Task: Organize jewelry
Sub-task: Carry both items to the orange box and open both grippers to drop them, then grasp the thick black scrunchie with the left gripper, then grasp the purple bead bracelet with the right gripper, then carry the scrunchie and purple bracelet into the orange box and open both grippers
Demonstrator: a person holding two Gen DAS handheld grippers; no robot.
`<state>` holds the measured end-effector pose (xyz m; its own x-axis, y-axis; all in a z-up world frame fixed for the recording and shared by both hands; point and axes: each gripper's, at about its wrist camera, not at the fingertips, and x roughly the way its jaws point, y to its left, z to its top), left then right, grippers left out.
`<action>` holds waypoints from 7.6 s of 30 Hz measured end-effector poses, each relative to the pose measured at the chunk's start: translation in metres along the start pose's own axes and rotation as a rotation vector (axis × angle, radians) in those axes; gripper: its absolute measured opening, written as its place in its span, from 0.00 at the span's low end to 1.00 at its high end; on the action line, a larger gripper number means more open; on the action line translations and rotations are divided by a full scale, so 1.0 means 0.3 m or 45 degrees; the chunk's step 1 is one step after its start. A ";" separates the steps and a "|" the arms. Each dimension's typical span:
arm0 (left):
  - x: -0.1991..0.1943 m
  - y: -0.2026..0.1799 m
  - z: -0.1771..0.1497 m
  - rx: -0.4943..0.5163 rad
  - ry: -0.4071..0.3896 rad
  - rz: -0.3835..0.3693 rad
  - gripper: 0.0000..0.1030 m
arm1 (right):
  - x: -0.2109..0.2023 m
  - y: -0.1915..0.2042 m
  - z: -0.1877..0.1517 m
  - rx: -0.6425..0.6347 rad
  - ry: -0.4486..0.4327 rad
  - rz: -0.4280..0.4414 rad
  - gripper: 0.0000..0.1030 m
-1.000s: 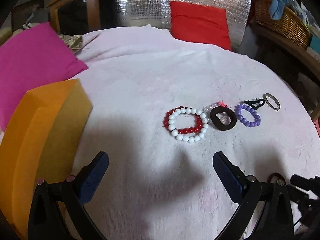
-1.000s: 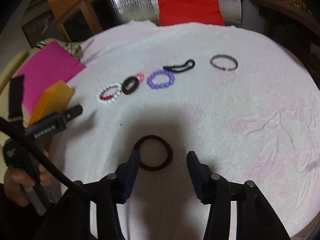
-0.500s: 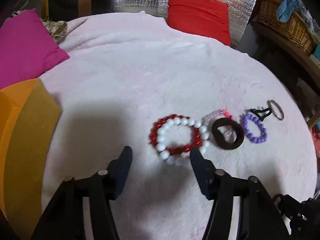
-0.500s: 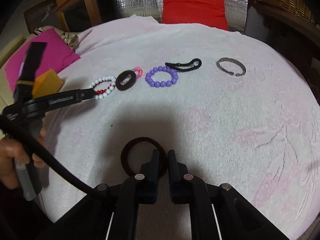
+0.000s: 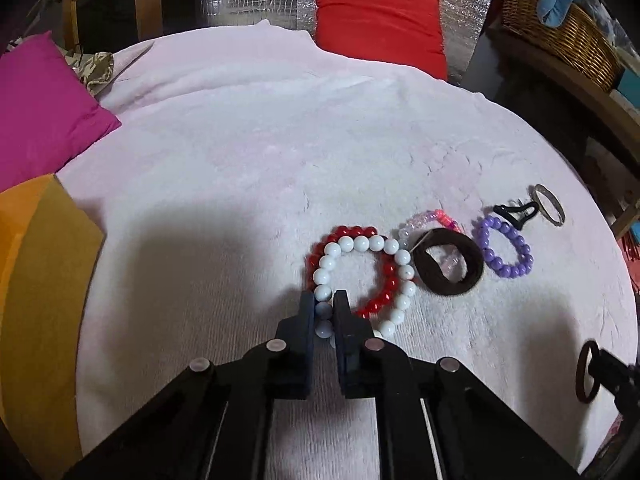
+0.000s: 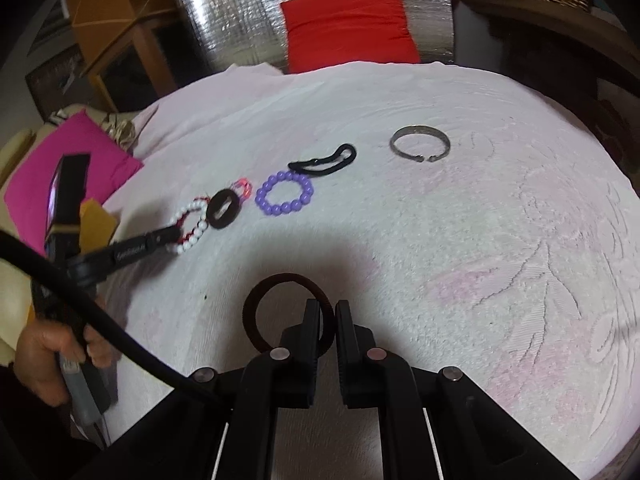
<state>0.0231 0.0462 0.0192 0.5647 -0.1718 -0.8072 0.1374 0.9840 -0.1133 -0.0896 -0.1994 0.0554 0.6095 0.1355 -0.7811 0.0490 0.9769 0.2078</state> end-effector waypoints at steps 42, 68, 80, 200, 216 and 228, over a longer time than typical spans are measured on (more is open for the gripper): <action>-0.772 0.272 -0.176 -0.134 -0.551 0.058 0.09 | -0.055 0.405 -0.041 -0.115 -0.175 0.375 0.08; -0.634 0.719 -0.365 -0.557 -0.253 0.332 0.14 | 0.105 1.169 -0.041 -0.567 0.018 0.567 0.10; -0.700 0.585 -0.308 -0.440 -0.331 0.439 0.51 | -0.006 0.960 0.040 -0.366 -0.174 0.634 0.55; -0.404 0.006 -0.068 0.052 -0.293 -0.046 0.10 | -0.012 0.174 0.189 0.024 -0.252 0.303 0.10; -0.639 0.208 -0.141 -0.112 -0.422 0.247 0.10 | 0.005 0.441 0.159 -0.054 -0.219 0.451 0.10; -0.731 0.381 -0.202 -0.215 -0.408 0.458 0.10 | -0.033 0.688 0.128 -0.169 -0.227 0.621 0.10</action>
<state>-0.1345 0.1993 0.1481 0.7771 0.1995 -0.5969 -0.2299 0.9729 0.0258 -0.0551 -0.0055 0.1286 0.6619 0.5604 -0.4978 -0.3669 0.8214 0.4367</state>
